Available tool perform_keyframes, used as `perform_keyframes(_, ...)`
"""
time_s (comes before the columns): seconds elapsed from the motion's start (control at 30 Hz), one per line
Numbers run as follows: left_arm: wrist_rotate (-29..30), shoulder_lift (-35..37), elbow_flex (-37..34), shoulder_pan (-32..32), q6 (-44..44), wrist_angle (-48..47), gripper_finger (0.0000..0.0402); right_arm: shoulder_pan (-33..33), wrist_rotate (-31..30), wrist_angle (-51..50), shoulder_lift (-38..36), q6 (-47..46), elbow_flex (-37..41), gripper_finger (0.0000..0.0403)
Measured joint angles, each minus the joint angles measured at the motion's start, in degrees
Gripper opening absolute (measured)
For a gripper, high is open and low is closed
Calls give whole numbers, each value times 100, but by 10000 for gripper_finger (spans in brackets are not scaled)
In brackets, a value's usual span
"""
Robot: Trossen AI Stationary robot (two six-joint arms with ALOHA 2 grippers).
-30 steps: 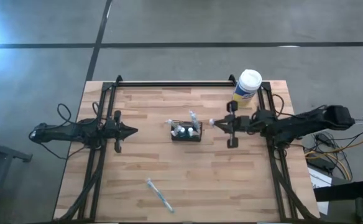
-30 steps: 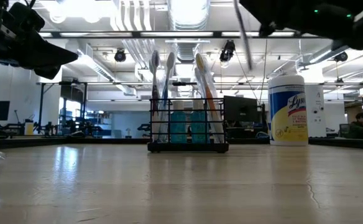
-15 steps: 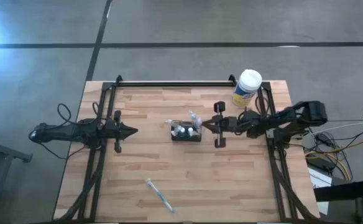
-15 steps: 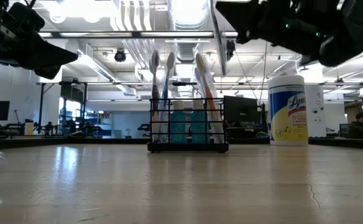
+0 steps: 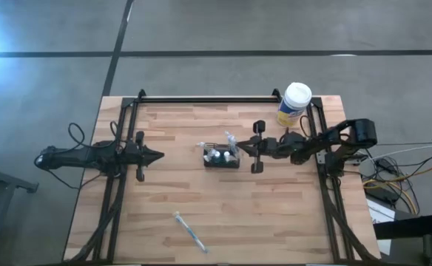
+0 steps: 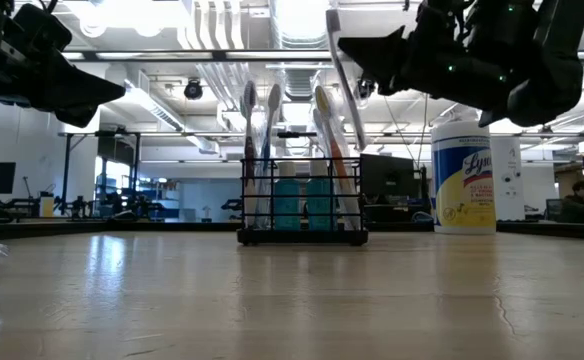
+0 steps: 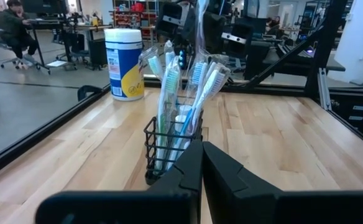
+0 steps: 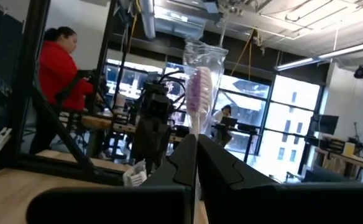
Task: Pick & Place toothbrushing station
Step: Put the purple toothbrush into the wire organizer
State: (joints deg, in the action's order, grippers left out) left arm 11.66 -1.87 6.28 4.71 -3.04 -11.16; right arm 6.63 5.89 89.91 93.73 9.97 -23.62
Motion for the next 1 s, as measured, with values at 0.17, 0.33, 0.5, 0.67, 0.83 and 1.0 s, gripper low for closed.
perform_keyframes(0.17, -2, -5, -8, 0, 1, 5, 12, -7, -40, 4, 26, 71, -4, 8)
perform_keyframes(0.33, 0, -8, -157, 0, -2, 64, 12, -47, -307, 6, 234, 211, -64, 8)
perform_keyframes(0.5, -2, -31, -302, 0, -5, 559, 12, -79, -439, 9, 582, 271, -228, 8)
perform_keyframes(0.67, 0, -31, -317, 0, -8, 647, 12, -110, -463, 5, 926, 270, -335, 8)
perform_keyframes(0.83, 0, -31, -317, 0, -10, 648, 12, -249, -688, 7, 1106, 206, -264, 8)
perform_keyframes(1.0, 0, -31, -317, 0, -25, 649, 12, -495, -1169, 8, 1111, 250, -42, 8)
